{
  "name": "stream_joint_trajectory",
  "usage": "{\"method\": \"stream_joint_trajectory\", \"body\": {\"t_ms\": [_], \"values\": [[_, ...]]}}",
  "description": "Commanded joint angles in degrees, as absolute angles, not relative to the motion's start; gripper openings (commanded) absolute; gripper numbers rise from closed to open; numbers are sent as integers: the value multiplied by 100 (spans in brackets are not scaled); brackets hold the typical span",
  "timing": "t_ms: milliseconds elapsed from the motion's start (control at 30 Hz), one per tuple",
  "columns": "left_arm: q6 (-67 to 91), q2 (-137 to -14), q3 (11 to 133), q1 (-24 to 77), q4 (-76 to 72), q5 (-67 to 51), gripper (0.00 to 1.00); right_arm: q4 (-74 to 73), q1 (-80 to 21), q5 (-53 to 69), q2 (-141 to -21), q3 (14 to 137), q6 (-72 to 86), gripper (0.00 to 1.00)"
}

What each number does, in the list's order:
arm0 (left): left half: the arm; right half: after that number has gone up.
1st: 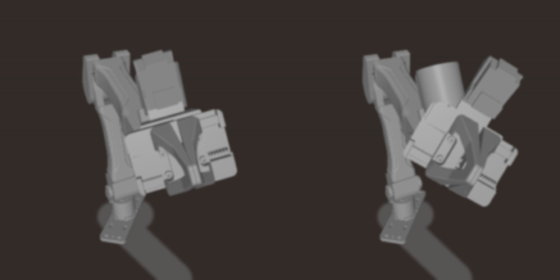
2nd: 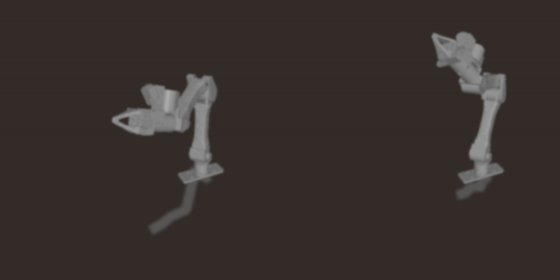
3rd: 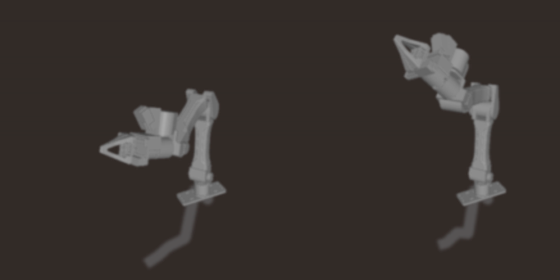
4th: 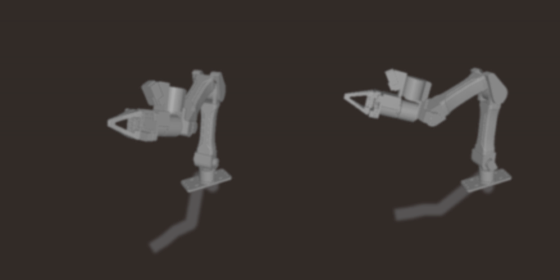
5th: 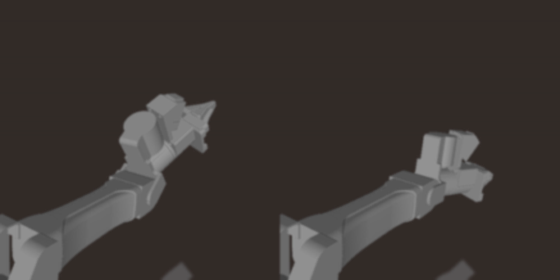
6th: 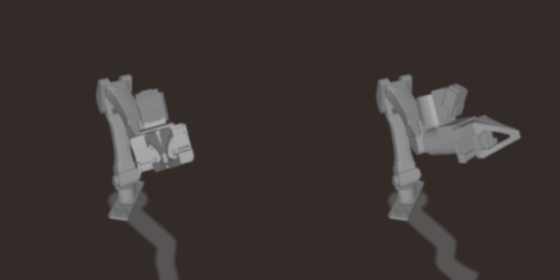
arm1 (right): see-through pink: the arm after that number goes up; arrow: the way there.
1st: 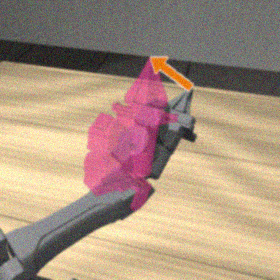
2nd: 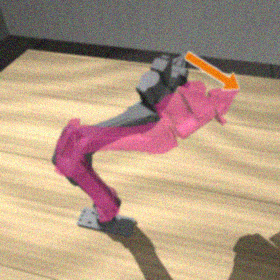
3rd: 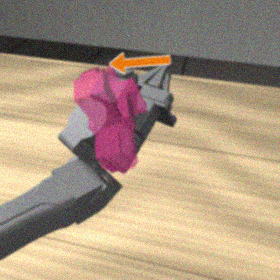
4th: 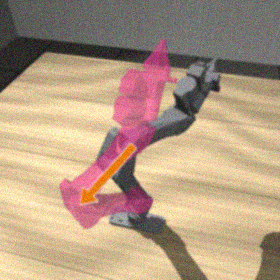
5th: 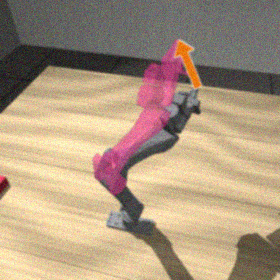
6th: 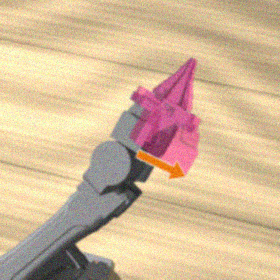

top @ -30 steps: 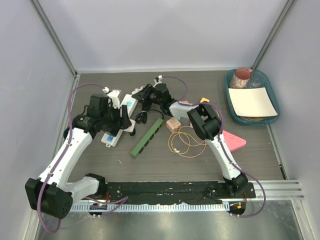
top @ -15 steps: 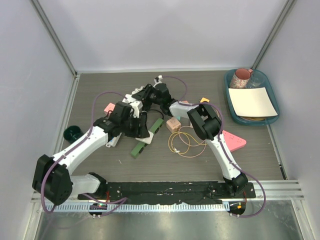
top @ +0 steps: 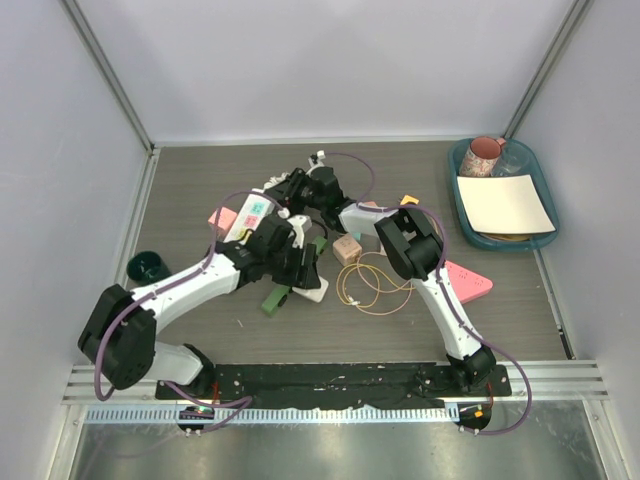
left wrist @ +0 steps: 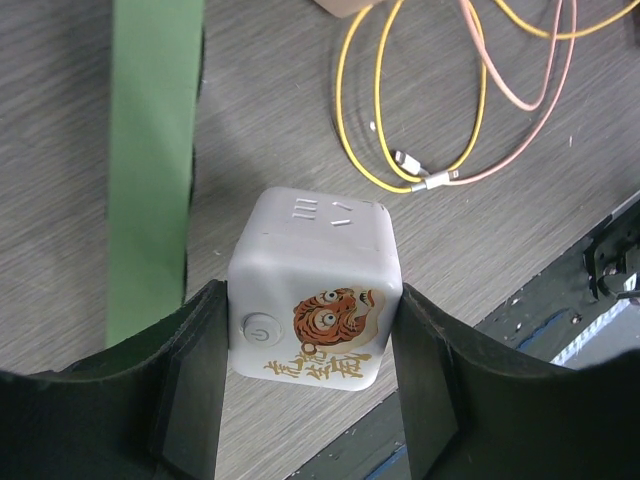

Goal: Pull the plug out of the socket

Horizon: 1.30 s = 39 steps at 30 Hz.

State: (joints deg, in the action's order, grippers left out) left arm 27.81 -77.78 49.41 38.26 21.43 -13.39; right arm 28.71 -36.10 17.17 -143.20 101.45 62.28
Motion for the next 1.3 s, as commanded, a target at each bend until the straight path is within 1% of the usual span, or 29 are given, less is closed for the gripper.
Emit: {"method": "stream_joint_trajectory", "body": {"t_ms": [0,67,133,200,233,300,333,400,433,600,633,733,767,833,867,933,967,1033,1133,1200,1267], "values": [[2936,-7945,4843,4008,1591,-1362,17,3112,-3586,1626,-14194,10099,5590,1],[2936,-8024,4825,4043,1529,-1345,34,3129,-3568,1617,-14168,10046,5590,1],[2918,-8094,4851,4034,1582,-1345,55,3155,-3559,1608,-14151,10002,5599,1],[2874,-8086,4948,4043,1617,-1301,62,3173,-3560,1617,-14142,9958,5607,1],[2848,-8016,5000,4043,1739,-1249,68,3182,-3560,1617,-14124,9941,5599,1],[2681,-7928,5254,4043,1933,-977,75,3173,-3542,1652,-14098,9914,5572,1],[2611,-7858,5369,4043,2195,-862,83,3173,-3551,1661,-14080,9905,5537,1],[2356,-7787,5745,4043,2451,-573,88,3173,-3533,1661,-14028,9853,5520,1],[2268,-7744,5852,4043,2678,-502,99,3182,-3533,1670,-14019,9844,5511,1],[1846,-7682,6476,4034,3373,-54,100,3182,-3524,1722,-13949,9826,5511,1],[1811,-7647,6530,4034,3488,661,100,3190,-3524,1766,-13931,9809,5511,1],[1574,-7384,6644,3920,3788,1745,100,3243,-3524,1854,-13843,9730,5485,1],[1512,-7305,6653,3746,3823,1914,100,3261,-3524,1872,-13808,9695,5467,1],[1424,-7111,6653,3482,3955,2082,100,3278,-3524,1959,-13729,9616,5370,1],[1433,-7058,6645,3150,4007,2196,100,3287,-3516,2003,-13711,9615,5335,1],[1467,-6935,6575,2788,4113,2276,100,3287,-3489,2126,-13676,9598,5274,1],[1485,-6908,6435,2412,4096,2294,100,3305,-3489,2240,-13658,9580,5247,1],[1581,-6803,6276,1902,4017,2259,100,3322,-3481,2320,-13615,9536,5168,1],[1748,-6732,6003,1461,3894,2066,100,3296,-3489,2338,-13527,9466,5098,1],[2256,-6741,5950,1354,3937,2118,100,3261,-3489,2312,-13500,9440,5063,1],[3079,-6750,6046,1283,4217,2267,96,3252,-3489,2303,-13474,9422,5071,1]]}}
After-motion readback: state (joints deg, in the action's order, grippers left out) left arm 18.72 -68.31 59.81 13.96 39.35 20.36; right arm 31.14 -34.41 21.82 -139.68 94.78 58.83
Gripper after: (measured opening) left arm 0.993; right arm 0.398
